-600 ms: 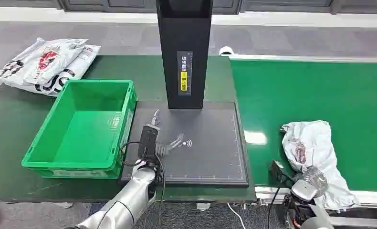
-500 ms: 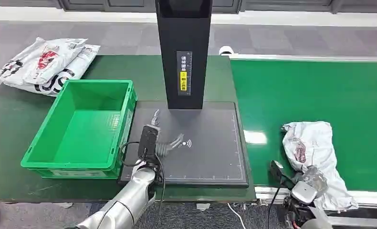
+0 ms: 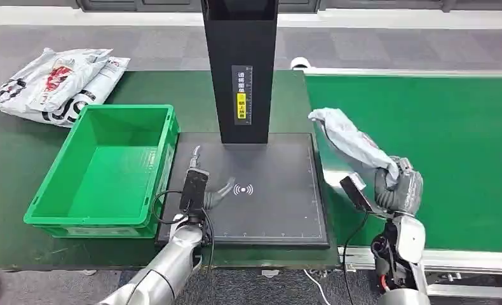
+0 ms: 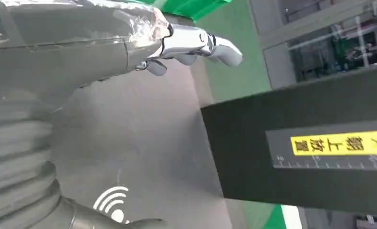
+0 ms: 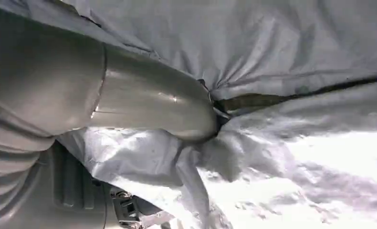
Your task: Moved the parcel from conveyor to table for the left to box.
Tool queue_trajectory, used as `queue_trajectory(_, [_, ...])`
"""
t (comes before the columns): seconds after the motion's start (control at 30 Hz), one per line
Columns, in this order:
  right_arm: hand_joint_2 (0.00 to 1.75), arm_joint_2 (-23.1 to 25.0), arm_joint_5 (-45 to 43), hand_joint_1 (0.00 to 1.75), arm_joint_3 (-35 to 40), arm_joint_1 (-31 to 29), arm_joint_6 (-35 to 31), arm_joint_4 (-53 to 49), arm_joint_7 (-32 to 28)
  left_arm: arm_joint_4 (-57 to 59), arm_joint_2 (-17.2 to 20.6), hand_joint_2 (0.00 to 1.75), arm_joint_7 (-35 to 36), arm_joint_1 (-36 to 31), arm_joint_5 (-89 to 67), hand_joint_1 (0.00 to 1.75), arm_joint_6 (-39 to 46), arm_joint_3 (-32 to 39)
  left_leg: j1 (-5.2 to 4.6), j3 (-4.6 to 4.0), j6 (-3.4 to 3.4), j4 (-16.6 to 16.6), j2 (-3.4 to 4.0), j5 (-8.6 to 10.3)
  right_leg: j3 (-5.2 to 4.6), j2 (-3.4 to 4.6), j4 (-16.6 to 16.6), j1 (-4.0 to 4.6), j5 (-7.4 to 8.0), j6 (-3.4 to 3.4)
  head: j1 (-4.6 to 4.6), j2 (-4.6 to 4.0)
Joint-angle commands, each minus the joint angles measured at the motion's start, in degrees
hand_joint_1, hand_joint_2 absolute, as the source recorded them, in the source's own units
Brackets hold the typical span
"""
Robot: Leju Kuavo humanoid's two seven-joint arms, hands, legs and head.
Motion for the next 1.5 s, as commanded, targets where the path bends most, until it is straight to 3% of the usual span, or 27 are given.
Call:
queue_trajectory(0.03, [1.75,10.0,1.1,1.75,0.3,-3.4,0.3,-5.4,-3.4,-0.5,1.2,1.75,0.2,-2.7,0.0,0.0,0.4,-0.8,-0.01,0.0,-0.04,0.0,0.39,-0.01,-0.16,0.36,0.1,0.0,0.07,-0.08,0.0,0.02])
queue_trajectory(0.3, [1.75,9.6,-0.4,1.75,3.3,-3.3,0.3,-3.0,-3.0,-0.6,1.2,1.75,0.2,-2.8,-0.1,0.0,0.5,-1.1,0.01,-0.02,-0.03,0.0,0.25,0.0,-0.12,0.22,0.1,0.02,0.05,-0.06,0.0,0.0])
queue_trajectory(0.33, [1.75,9.8,4.1,1.75,20.3,-7.3,0.3,17.0,6.4,-1.9,1.2,1.75,0.2,-2.5,-0.1,0.0,0.1,-2.0,-0.03,0.07,-0.02,-0.1,0.35,0.05,-0.1,0.26,0.0,0.0,0.1,-0.08,0.0,0.02])
queue_trajectory(0.43, [1.75,10.5,2.5,1.75,24.9,-9.5,0.3,24.2,7.2,-1.9,1.1,1.75,0.2,-2.6,-0.7,0.0,0.1,-1.9,0.0,0.19,-0.04,-0.2,0.6,0.04,-0.07,0.49,0.0,0.02,0.14,-0.1,0.0,0.02])
queue_trajectory(0.47, [1.75,10.7,-1.0,1.75,31.7,-10.1,0.3,27.3,7.3,-2.2,1.0,1.75,0.2,-2.4,-0.7,0.0,0.2,-2.3,0.04,0.05,-0.04,0.0,0.36,0.0,-0.09,0.32,0.0,0.06,0.07,-0.07,0.0,0.02])
queue_trajectory(0.5, [1.75,10.7,-2.7,1.75,34.0,-10.2,1.3,28.2,7.4,-2.2,1.0,1.75,0.2,-2.3,-0.7,0.0,0.0,-2.6,0.08,0.14,-0.05,-0.1,0.71,-0.04,-0.12,0.64,0.0,0.1,0.14,-0.09,0.0,0.02])
queue_trajectory(0.57, [1.75,10.7,-8.9,1.75,39.6,-9.8,7.7,29.0,6.8,-3.0,0.9,1.75,0.2,-2.1,-0.5,0.0,-0.1,-3.4,0.07,0.02,-0.07,0.0,0.45,-0.01,-0.14,0.41,0.1,0.08,0.08,-0.08,0.0,0.02])
queue_trajectory(0.6, [1.75,10.7,-9.1,1.64,42.6,-9.4,9.7,30.0,7.4,-3.5,0.8,1.75,0.2,-2.1,-0.1,0.0,0.1,-3.6,0.05,0.07,-0.07,-0.1,0.5,0.0,-0.13,0.43,0.1,0.07,0.09,-0.1,0.0,0.0])
queue_trajectory(0.63, [1.75,10.7,-9.7,0.82,43.0,-9.4,11.7,30.5,7.7,-4.2,0.8,1.75,0.2,-1.9,0.2,0.0,0.1,-3.8,0.0,0.02,-0.07,0.0,0.43,0.01,-0.23,0.39,0.1,0.01,0.06,-0.08,-0.02,0.02])
queue_trajectory(0.7, [1.75,10.5,-10.4,0.05,44.4,-8.5,17.4,32.2,6.2,-7.8,1.2,1.75,0.2,-0.9,1.6,0.0,0.4,-4.8,0.03,0.13,-0.06,-0.2,0.46,0.04,-0.11,0.33,0.0,0.05,0.08,-0.11,-0.02,0.02])
queue_trajectory(0.73, [1.75,9.9,-9.2,0.0,46.2,-8.3,18.0,32.5,5.2,-9.3,1.4,1.75,0.2,-0.4,2.2,0.0,0.6,-5.4,0.03,-0.01,-0.06,-0.1,0.24,0.03,-0.18,0.19,0.1,0.04,0.04,-0.08,-0.02,0.02])
queue_trajectory(0.93, [1.75,9.1,-13.3,0.0,44.9,-8.6,16.4,32.9,2.4,-17.9,3.3,1.75,0.2,3.0,4.2,0.0,3.3,-7.5,-0.03,0.06,-0.03,-0.1,0.25,0.05,-0.12,0.17,0.0,-0.01,0.04,-0.07,-0.02,0.02])
queue_trajectory(1.07, [1.75,8.3,-21.3,0.0,39.7,-8.3,9.4,29.4,-2.5,-23.7,4.5,1.75,0.2,5.5,4.8,0.0,7.2,-8.5,-0.01,-0.01,-0.05,-0.1,0.2,0.07,-0.16,0.13,0.1,0.0,0.04,-0.08,-0.02,0.0])
queue_trajectory(1.13, [1.75,8.1,-22.2,0.0,39.1,-8.6,9.4,28.9,-3.1,-24.1,4.6,1.75,0.2,5.7,4.8,0.0,7.5,-8.8,-0.04,0.02,-0.05,-0.1,0.18,0.1,-0.14,0.1,0.0,-0.03,0.06,-0.08,-0.02,0.0])
queue_trajectory(1.17, [1.75,8.3,-27.4,0.0,36.2,-8.4,8.0,27.2,-7.0,-23.8,5.0,1.75,0.2,5.7,4.6,0.0,8.1,-9.7,-0.03,-0.03,-0.05,-0.1,0.19,0.08,-0.2,0.12,0.1,-0.03,0.05,-0.07,-0.02,0.02])
queue_trajectory(1.27, [1.75,8.2,-33.3,0.0,33.3,-8.7,5.2,25.2,-11.2,-19.3,5.1,1.75,0.2,4.2,3.0,0.0,10.4,-12.0,-0.05,-0.06,-0.05,-0.1,0.09,0.09,-0.22,0.04,0.1,-0.04,0.02,-0.07,-0.02,0.0])
queue_trajectory(1.37, [1.75,8.3,-42.9,0.0,29.8,-8.5,3.0,21.4,-18.4,-9.6,4.6,1.75,0.2,1.1,-1.1,0.0,12.9,-13.5,-0.05,-0.04,-0.05,-0.1,0.09,0.1,-0.19,0.02,0.1,-0.04,0.03,-0.07,-0.02,0.02])
queue_trajectory(1.5, [1.75,8.3,-42.9,0.0,29.8,-8.5,3.0,21.4,-18.4,-9.6,4.6,1.75,0.2,1.1,-1.1,0.0,12.9,-13.5,-0.05,-0.04,-0.05,-0.1,0.11,0.09,-0.2,0.05,0.1,-0.04,0.03,-0.07,-0.02,0.02])
